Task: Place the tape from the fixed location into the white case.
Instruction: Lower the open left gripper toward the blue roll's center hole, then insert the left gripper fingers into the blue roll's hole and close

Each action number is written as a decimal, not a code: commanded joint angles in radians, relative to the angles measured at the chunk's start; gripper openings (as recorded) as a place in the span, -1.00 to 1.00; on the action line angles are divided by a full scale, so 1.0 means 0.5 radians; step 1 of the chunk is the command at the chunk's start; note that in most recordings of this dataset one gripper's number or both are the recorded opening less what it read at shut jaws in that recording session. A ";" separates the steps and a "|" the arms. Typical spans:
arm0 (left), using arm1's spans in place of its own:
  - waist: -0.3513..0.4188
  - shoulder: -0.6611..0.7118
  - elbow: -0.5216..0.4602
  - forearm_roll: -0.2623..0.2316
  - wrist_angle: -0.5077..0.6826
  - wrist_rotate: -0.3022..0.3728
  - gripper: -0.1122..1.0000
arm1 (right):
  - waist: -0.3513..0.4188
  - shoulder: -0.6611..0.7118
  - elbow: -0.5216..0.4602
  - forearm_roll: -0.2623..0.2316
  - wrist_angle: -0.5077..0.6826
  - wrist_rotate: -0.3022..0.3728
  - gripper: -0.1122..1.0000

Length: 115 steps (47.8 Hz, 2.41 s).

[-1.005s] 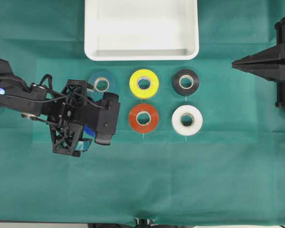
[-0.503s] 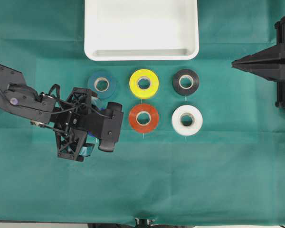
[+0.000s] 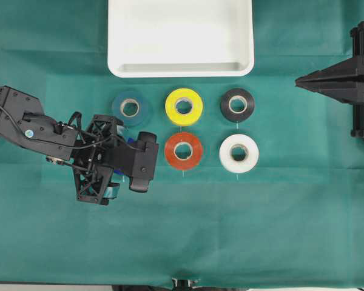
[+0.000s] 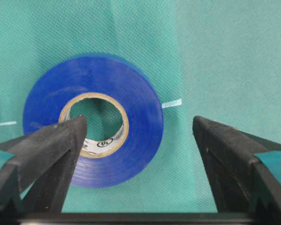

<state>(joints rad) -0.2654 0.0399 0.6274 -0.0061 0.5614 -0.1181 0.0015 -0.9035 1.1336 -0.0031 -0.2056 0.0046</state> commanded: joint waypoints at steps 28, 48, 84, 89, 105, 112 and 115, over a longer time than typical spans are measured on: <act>-0.018 -0.018 0.009 0.000 -0.055 -0.003 0.92 | 0.000 0.009 -0.055 -0.003 -0.006 -0.003 -0.80; -0.031 0.021 -0.006 0.000 -0.058 0.000 -0.11 | 0.000 0.012 -0.055 -0.003 -0.006 -0.003 -0.80; -0.034 0.006 -0.025 0.000 -0.043 0.006 -0.36 | 0.000 0.009 -0.055 -0.003 -0.006 -0.003 -0.80; -0.034 -0.018 -0.046 0.006 -0.034 0.006 -0.36 | 0.000 0.012 -0.055 0.000 0.000 -0.003 -0.80; -0.034 -0.199 -0.126 0.006 0.245 0.006 -0.36 | 0.000 0.009 -0.055 -0.003 0.021 -0.003 -0.80; -0.031 -0.267 -0.178 0.006 0.347 0.006 -0.36 | 0.000 0.009 -0.055 -0.003 0.025 -0.003 -0.80; -0.031 -0.291 -0.209 0.006 0.402 0.006 -0.36 | 0.000 0.012 -0.055 0.000 0.025 -0.003 -0.80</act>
<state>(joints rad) -0.2777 -0.0644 0.5614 -0.0046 0.7378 -0.1166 0.0015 -0.9020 1.1336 -0.0031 -0.1902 0.0046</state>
